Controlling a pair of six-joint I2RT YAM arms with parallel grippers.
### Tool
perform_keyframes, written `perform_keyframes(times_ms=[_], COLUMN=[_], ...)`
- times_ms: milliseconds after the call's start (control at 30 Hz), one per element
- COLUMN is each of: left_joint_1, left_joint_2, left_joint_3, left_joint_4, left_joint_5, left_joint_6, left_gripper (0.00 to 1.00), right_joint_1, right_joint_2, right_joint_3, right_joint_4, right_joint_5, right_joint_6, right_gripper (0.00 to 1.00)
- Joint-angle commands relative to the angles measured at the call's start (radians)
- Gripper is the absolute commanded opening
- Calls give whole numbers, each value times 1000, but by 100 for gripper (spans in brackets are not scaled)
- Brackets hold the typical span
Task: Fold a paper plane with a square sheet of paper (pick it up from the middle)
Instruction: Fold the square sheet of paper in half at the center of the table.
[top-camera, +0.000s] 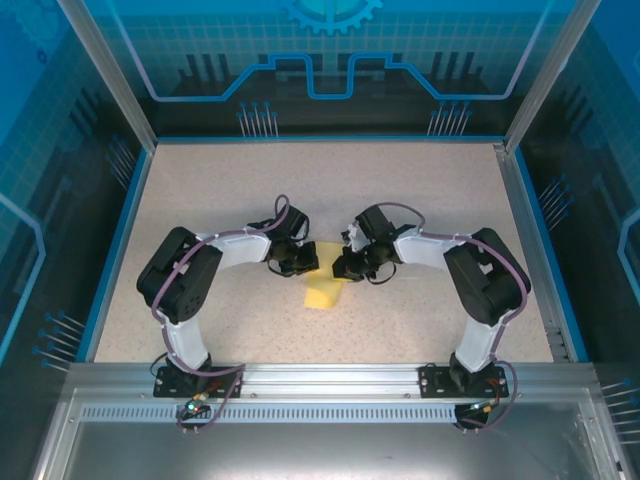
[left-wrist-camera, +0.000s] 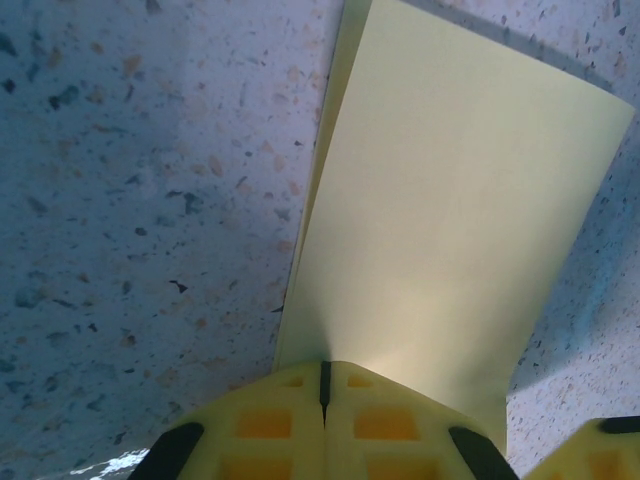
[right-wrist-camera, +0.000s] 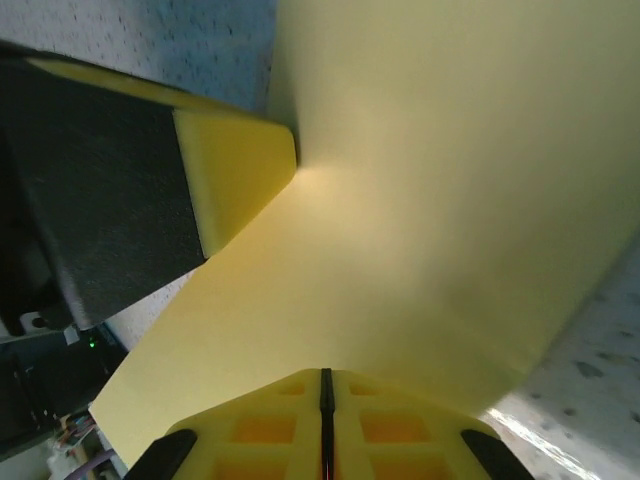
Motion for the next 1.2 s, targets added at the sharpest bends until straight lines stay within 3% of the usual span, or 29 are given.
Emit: perform_keyframes(times_ms=[0,367,667,1167], left_joint_1=[-25,-25,-26,-28], left_joint_2=[79,78,79,82], left_joint_3=[-60,-56,-56,-60], left_joint_4=[-121,-125,-123,-115], left_joint_5=[-77,-84,-84,-87], left_joint_6=[9,9,1,-2], left_gripper=[0,0,0,0], right_joint_1=[15,-5,26,59], right_joint_2=[47,94,-31,-53], right_joint_3=[-19,-140,-124,-215], right_joint_4=[46,112,119,132], right_joint_5=[-65,-62,-82,-42], right_joint_6=[13,-5,-7,3], right_gripper=[8,8,8,8])
